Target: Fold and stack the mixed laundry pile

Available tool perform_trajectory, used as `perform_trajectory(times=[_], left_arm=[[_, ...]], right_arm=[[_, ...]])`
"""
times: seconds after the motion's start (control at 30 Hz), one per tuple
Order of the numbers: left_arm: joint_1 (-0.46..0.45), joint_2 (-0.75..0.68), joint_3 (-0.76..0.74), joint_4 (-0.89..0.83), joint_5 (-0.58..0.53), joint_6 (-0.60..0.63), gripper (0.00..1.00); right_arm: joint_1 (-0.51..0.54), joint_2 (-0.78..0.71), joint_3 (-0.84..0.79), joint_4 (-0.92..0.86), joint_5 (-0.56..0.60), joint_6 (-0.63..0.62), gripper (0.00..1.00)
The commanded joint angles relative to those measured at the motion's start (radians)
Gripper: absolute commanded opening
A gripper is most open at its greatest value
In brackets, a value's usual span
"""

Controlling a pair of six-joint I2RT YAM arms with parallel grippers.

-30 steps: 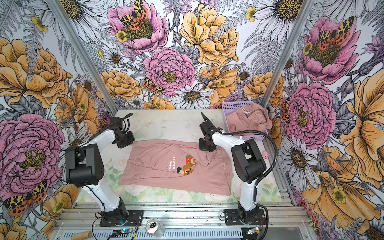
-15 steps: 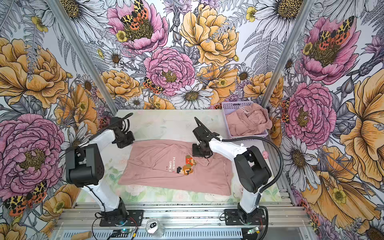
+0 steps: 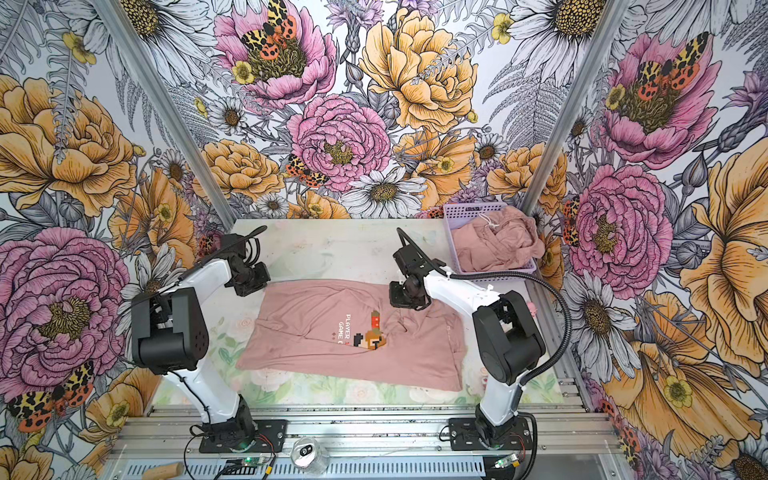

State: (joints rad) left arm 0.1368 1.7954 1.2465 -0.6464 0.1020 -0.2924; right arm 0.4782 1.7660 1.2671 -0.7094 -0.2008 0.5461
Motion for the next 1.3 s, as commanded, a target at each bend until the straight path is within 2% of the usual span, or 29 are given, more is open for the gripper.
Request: perform_trajectory(times=[0.0, 0.13, 0.33, 0.47, 0.67, 0.8, 0.9, 1.07, 1.27], left_arm=[[-0.008, 0.01, -0.009, 0.027, 0.025, -0.011, 0.0], [-0.01, 0.01, -0.01, 0.026, 0.027, -0.011, 0.0], [-0.011, 0.009, -0.011, 0.027, 0.027, -0.01, 0.0], [-0.012, 0.009, -0.01, 0.027, 0.027, -0.01, 0.0], [-0.011, 0.004, -0.01, 0.027, 0.025, -0.007, 0.0], [-0.01, 0.002, -0.013, 0.026, 0.027, -0.008, 0.0], [-0.012, 0.005, -0.013, 0.027, 0.026, -0.007, 0.0], [-0.013, 0.012, -0.01, 0.026, 0.03, -0.01, 0.0], [-0.016, 0.012, -0.01, 0.026, 0.029, -0.009, 0.0]], right_arm=[[-0.027, -0.005, 0.023, -0.038, 0.074, -0.048, 0.31], [-0.027, 0.041, 0.012, -0.047, 0.127, -0.076, 0.3], [-0.029, 0.033, -0.041, -0.111, 0.286, -0.078, 0.15], [-0.038, -0.044, -0.126, -0.145, 0.328, -0.053, 0.1], [-0.058, -0.123, -0.193, -0.193, 0.353, -0.03, 0.11], [-0.056, -0.147, -0.151, -0.217, 0.358, -0.018, 0.14], [-0.031, -0.158, -0.087, -0.21, 0.329, -0.016, 0.2], [0.043, -0.076, 0.03, -0.199, 0.271, -0.025, 0.26], [0.097, 0.064, 0.107, -0.177, 0.275, -0.061, 0.27]])
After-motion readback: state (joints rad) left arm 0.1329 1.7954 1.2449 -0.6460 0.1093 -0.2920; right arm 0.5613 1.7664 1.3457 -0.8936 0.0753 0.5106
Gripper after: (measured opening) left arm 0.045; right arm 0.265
